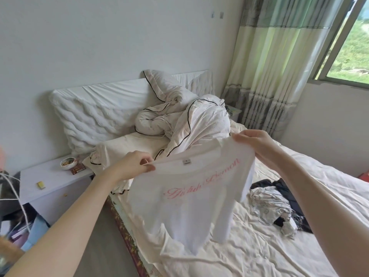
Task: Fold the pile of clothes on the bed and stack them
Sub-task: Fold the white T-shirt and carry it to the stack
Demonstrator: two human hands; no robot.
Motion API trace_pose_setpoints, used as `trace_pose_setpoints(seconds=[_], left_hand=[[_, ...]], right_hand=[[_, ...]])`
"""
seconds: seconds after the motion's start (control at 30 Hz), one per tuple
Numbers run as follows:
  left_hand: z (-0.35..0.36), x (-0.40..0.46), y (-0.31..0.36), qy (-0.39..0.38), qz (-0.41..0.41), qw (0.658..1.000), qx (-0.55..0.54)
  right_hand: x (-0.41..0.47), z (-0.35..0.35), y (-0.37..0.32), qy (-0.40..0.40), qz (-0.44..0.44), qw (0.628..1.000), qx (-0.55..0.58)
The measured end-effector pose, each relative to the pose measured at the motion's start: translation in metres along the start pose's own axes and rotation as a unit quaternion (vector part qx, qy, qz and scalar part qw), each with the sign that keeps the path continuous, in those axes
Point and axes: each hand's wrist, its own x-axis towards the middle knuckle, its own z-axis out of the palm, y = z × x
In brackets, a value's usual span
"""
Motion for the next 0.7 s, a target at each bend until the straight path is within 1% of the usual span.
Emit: trace_pose_setpoints(seconds=[0.07, 0.1, 0.17, 0.2, 0.27, 0.3, 0.33, 0.4, 0.43, 0.5, 0.57, 0.6, 0.63, 0.7], left_hand=[[-0.009, 0.000, -0.002, 0.022, 0.000, 1.000, -0.014], [-0.012, 0.000, 0.000, 0.029, 0.002, 0.999, -0.045], [-0.017, -0.004, 0.007, 0.023, -0.011, 0.988, -0.153], [-0.020, -0.006, 0.010, 0.012, -0.024, 0.979, -0.200], [-0.023, -0.011, 0.016, 0.004, -0.034, 0.965, -0.258], [-0.024, -0.013, 0.019, 0.010, -0.032, 0.958, -0.284], [-0.025, -0.016, 0.023, 0.019, -0.030, 0.953, -0.302], [-0.027, -0.020, 0.031, 0.023, -0.021, 0.955, -0.295], [-0.029, -0.023, 0.033, 0.010, -0.013, 0.959, -0.283], [-0.031, -0.029, 0.033, -0.033, -0.001, 0.962, -0.272], [-0.033, -0.035, 0.032, -0.064, 0.004, 0.959, -0.275], [-0.032, -0.037, 0.032, -0.060, 0.005, 0.959, -0.278], [-0.029, -0.039, 0.031, -0.038, 0.004, 0.958, -0.284], [-0.021, -0.041, 0.030, 0.036, -0.010, 0.960, -0.279]], right_hand=[[0.000, -0.005, 0.002, -0.056, 0.018, 0.995, -0.080], [0.000, -0.006, 0.003, -0.086, 0.030, 0.989, -0.114], [0.000, -0.007, 0.003, -0.116, 0.034, 0.982, -0.145], [0.001, -0.009, 0.003, -0.110, 0.027, 0.984, -0.134], [0.001, -0.011, 0.002, -0.073, 0.000, 0.993, -0.097], [0.001, -0.012, 0.003, -0.045, -0.019, 0.993, -0.105], [0.002, -0.012, 0.003, -0.017, -0.035, 0.990, -0.136], [0.002, -0.009, 0.006, 0.006, -0.050, 0.979, -0.198], [0.001, -0.007, 0.008, 0.008, -0.049, 0.978, -0.202], [-0.001, -0.004, 0.013, 0.012, -0.035, 0.988, -0.151], [-0.004, -0.003, 0.017, 0.014, -0.008, 0.998, -0.065], [-0.005, -0.002, 0.018, 0.017, 0.003, 0.999, -0.033], [-0.006, -0.002, 0.020, 0.020, 0.009, 1.000, -0.022], [-0.009, -0.001, 0.024, 0.031, 0.005, 0.999, -0.044]])
